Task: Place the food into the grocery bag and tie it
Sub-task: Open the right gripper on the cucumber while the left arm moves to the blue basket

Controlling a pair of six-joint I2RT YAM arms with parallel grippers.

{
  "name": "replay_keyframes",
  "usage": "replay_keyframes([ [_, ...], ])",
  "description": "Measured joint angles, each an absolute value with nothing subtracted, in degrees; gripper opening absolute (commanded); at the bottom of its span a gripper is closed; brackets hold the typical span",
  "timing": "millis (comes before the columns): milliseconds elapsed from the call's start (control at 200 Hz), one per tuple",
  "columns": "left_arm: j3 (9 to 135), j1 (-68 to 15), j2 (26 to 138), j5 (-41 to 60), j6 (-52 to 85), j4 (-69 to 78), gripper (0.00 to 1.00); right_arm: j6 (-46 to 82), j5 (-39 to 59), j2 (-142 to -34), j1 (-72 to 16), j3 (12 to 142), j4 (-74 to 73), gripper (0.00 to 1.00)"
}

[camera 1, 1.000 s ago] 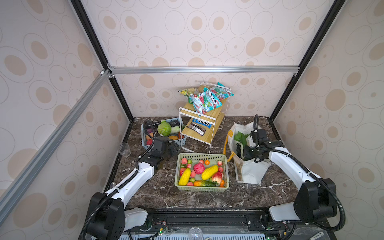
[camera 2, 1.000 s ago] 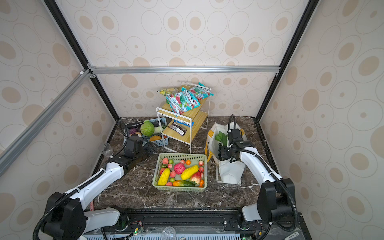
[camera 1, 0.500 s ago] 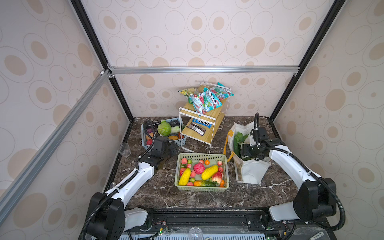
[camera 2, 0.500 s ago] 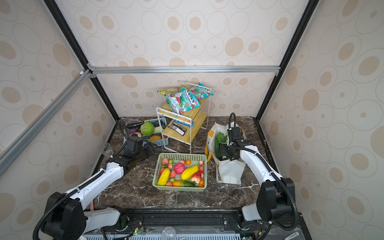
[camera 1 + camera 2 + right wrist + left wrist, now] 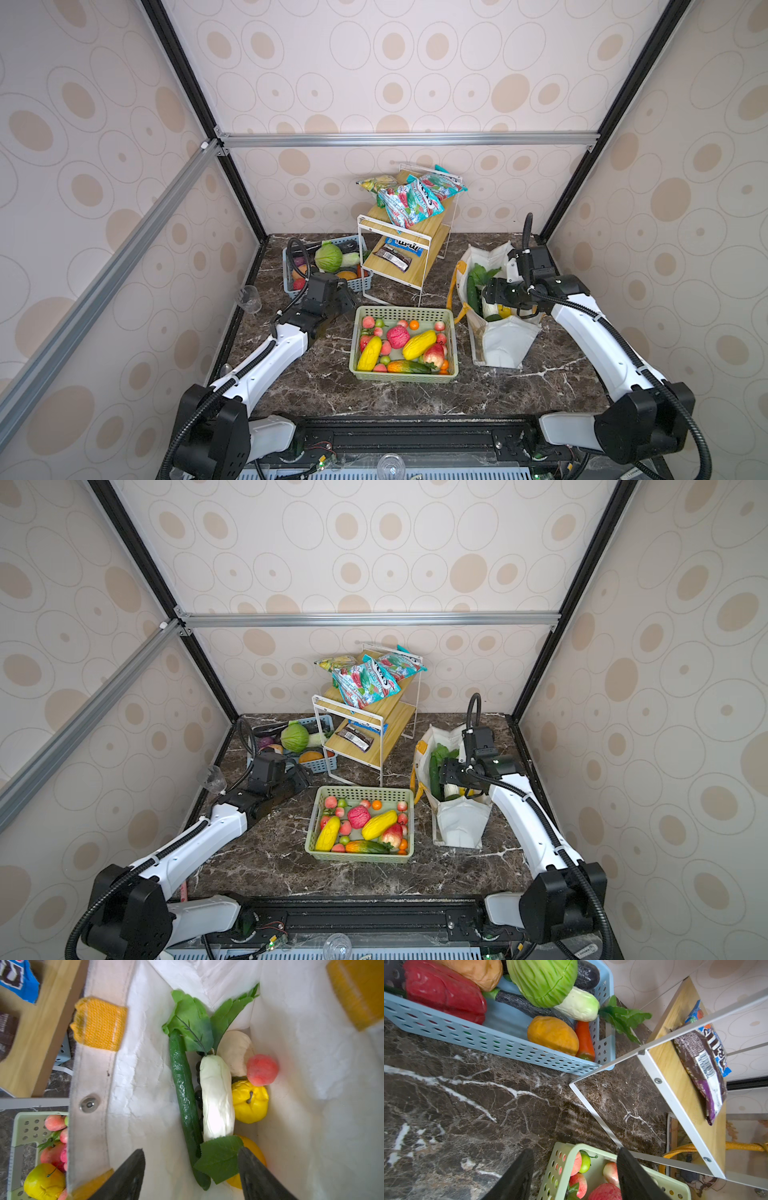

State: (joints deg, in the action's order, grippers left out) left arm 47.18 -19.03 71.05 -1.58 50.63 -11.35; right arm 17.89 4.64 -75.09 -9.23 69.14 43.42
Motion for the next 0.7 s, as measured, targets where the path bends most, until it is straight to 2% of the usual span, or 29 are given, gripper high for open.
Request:
replay_keyframes([
  [700,52.51,-18.35,73.58,-18.48,39.77,-19.55,0.65,18.33,11.22,-71.24,-9.23,68.14,43.33,0.75],
])
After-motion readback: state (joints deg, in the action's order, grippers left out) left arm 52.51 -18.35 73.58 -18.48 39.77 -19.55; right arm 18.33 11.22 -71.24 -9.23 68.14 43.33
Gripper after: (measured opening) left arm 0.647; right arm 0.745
